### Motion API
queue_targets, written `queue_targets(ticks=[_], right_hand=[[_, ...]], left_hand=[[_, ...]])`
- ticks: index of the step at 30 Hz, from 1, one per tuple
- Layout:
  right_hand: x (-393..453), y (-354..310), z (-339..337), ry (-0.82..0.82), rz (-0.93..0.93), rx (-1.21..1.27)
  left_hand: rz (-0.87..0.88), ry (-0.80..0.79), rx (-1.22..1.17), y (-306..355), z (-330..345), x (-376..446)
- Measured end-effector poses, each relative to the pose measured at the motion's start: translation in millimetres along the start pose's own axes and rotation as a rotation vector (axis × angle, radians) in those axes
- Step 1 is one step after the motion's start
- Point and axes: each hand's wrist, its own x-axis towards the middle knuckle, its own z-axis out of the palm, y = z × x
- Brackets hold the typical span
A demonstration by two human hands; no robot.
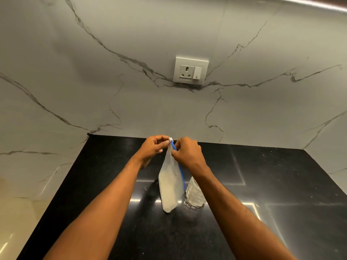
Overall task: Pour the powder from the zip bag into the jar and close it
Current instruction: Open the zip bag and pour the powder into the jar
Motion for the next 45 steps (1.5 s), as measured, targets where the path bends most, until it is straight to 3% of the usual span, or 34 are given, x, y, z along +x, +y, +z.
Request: queue_targets(ticks=[10, 22, 33, 45], right_hand=[[-4.1, -27.5, -63.7, 0.025, -0.225, -0.020], [-13.7, -60.4, -115.4, 0.215, -0.509, 0.180], [-28.9, -53.7, -125.6, 0.319, -0.518, 0.117], [-42.9, -30.1, -132.9, 0.306, -0.450, 0.144]], left_hand=[[0.251, 0.085, -0.262, 56.7, -6.8, -28.7], [0.452, 0.107, -0.246, 121.7, 20.0, -53.2], [0.476, 0.155, -0.239, 132.5, 42.4, -65.3], [0.454, 0.182, -0.179, 132.1, 50.2, -59.2]])
